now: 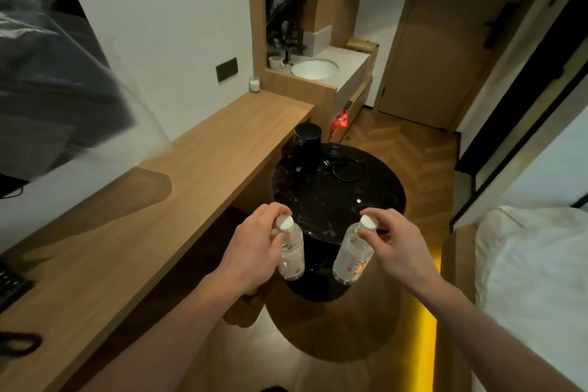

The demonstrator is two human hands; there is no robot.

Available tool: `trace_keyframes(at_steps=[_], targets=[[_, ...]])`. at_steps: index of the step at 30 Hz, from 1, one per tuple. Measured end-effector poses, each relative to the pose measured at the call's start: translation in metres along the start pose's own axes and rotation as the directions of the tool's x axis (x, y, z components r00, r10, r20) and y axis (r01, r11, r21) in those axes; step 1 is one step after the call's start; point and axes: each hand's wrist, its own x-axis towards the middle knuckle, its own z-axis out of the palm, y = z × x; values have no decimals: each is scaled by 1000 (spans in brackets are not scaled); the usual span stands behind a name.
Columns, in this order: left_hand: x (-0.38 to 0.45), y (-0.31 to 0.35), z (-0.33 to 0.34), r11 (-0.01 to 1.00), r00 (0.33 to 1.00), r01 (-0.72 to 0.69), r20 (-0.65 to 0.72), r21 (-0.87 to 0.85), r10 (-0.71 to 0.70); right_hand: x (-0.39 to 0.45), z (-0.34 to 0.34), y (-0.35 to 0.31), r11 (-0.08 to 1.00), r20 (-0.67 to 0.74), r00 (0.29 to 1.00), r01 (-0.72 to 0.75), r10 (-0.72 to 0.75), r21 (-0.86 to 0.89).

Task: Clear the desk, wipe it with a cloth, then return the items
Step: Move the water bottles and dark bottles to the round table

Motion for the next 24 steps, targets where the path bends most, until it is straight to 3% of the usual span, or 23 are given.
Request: trace_keyframes(at_steps=[16, 24], targets=[[228, -23, 95, 996, 997, 73, 14, 47, -74, 211, -21, 132, 999, 34, 998, -53, 53, -11], [335, -26, 154, 995, 992, 64, 105, 75, -72, 302, -26, 191, 992, -36, 991, -129, 129, 3]])
